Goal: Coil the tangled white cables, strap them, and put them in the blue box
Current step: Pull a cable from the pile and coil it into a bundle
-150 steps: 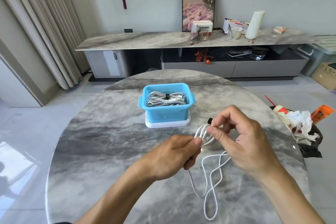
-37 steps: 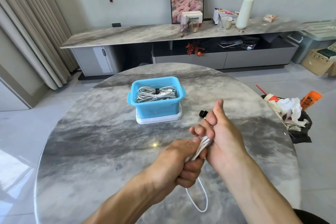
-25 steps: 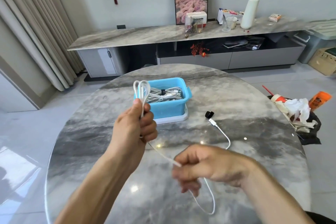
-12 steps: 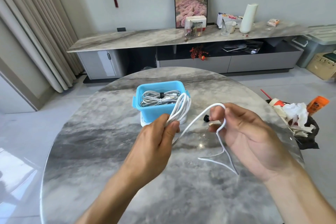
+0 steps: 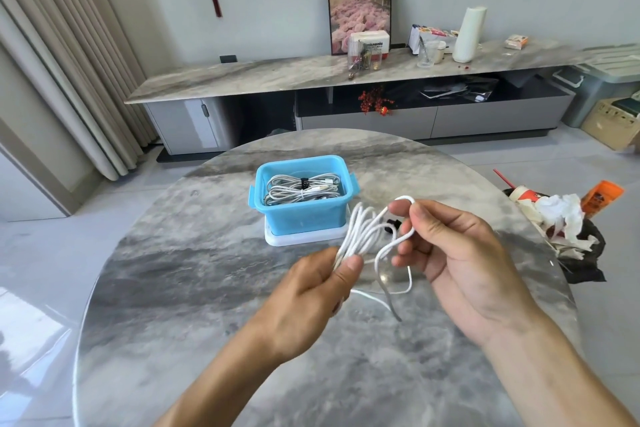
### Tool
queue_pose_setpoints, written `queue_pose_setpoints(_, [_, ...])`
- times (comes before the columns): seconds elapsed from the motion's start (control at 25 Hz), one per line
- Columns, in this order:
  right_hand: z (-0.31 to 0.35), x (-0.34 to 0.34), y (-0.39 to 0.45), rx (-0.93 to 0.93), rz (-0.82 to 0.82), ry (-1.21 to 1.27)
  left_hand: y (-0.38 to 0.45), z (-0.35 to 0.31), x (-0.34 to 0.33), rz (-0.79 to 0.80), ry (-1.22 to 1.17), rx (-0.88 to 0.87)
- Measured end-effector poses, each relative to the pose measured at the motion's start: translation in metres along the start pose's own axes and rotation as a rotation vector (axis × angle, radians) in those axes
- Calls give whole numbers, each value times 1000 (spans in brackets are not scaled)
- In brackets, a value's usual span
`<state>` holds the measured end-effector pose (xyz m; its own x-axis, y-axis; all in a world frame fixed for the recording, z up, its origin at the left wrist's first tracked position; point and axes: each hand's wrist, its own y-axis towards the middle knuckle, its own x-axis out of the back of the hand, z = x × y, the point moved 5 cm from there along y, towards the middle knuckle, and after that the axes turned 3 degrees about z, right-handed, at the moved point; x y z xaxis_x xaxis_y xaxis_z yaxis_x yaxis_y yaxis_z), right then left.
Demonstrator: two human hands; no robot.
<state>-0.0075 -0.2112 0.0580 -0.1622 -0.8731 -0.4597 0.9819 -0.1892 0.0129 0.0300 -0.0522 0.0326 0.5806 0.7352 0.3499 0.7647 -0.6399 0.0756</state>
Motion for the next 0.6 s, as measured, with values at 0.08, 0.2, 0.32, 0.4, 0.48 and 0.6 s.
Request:
queue_pose_setpoints(0.08, [-6, -3, 0, -39, 20, 16, 1, 2, -1, -31, -189, 69])
queue_pose_setpoints(0.2, [-15, -8, 0, -45, 6, -42, 0, -2, -1, -47, -253, 72])
queue_pose_setpoints(0.32, [-18, -7, -1, -18, -41, -98, -1, -7, -5, -11, -190, 25])
queue_pose_setpoints(0.4, [-19, -7, -1, -30, -55, -108, -1, -5, -6, 19, -179, 22])
queue_pose_setpoints(0.48, [-20, -6, 0, -36, -65, -127, 0, -3, -7, 56, -179, 29])
queue_pose_setpoints(0.6, [-19, -5, -1, 15, -95, -221, 0, -4, -9, 128, -204, 47])
